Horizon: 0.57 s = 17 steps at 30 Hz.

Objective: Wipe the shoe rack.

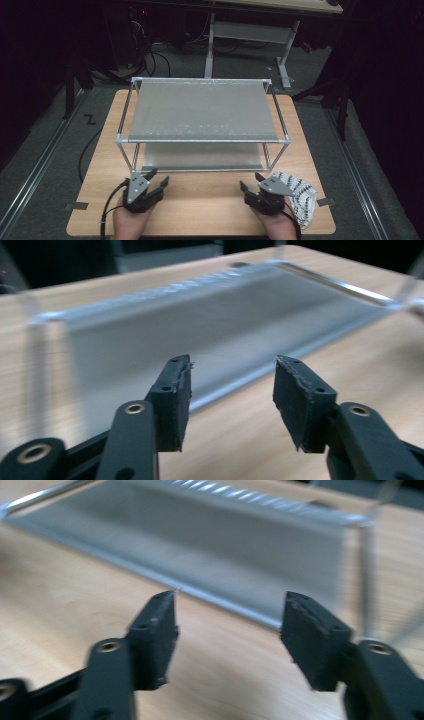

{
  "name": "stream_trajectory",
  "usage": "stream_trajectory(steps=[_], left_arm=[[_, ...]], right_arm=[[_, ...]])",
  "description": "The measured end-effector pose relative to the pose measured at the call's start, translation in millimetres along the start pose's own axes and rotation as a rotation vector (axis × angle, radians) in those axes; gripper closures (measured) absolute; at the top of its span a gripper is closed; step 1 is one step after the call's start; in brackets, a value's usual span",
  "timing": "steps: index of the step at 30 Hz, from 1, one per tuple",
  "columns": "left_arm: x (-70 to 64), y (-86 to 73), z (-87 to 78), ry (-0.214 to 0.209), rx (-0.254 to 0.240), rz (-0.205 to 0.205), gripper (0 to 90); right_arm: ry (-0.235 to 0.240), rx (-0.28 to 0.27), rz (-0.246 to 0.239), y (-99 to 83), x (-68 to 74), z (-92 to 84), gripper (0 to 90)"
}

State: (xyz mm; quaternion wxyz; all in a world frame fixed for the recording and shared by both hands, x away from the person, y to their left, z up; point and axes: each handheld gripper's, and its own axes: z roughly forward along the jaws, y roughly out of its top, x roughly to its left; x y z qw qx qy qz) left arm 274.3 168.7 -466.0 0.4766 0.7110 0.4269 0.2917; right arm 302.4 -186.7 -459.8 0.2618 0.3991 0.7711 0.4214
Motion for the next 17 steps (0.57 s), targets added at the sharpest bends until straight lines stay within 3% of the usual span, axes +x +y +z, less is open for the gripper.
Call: stream_trajectory(steps=[2,5,6,7,8,9,10,12,17], left_arm=[[-15.7,-2.5,9.5,-0.059,0.014,0.026,47.6],[-34.4,-11.7,17.0,-0.107,0.051,0.077,45.0],[-39.3,-15.1,19.5,-0.135,0.064,0.118,45.0],[-42.4,-17.2,20.2,-0.142,0.083,0.150,44.0],[-44.4,-19.2,19.9,-0.145,0.094,0.170,42.0],[-44.8,-21.0,19.0,-0.147,0.099,0.183,42.0],[-44.4,-22.2,18.0,-0.149,0.100,0.186,42.1],[-42.1,-22.2,16.1,-0.154,0.094,0.167,41.7],[-32.4,-22.4,10.4,-0.130,0.087,0.143,40.3]], right_arm=[[0.013,0.015,-0.007,0.4,4.5,4.3,33.0],[0.045,0.022,-0.033,-1.5,17.1,14.6,28.2],[0.044,0.015,-0.032,-4.1,20.4,16.4,26.6],[0.037,0.007,-0.038,-8.3,23.3,19.1,25.4],[0.054,0.053,-0.080,-12.2,25.8,23.8,18.5],[0.054,0.053,-0.080,-12.2,25.8,23.8,18.5],[0.055,0.066,-0.082,-13.7,25.4,24.6,17.8],[0.082,0.054,-0.010,-17.3,22.9,23.6,17.1],[0.093,0.045,0.003,-15.9,25.3,24.9,15.5]])
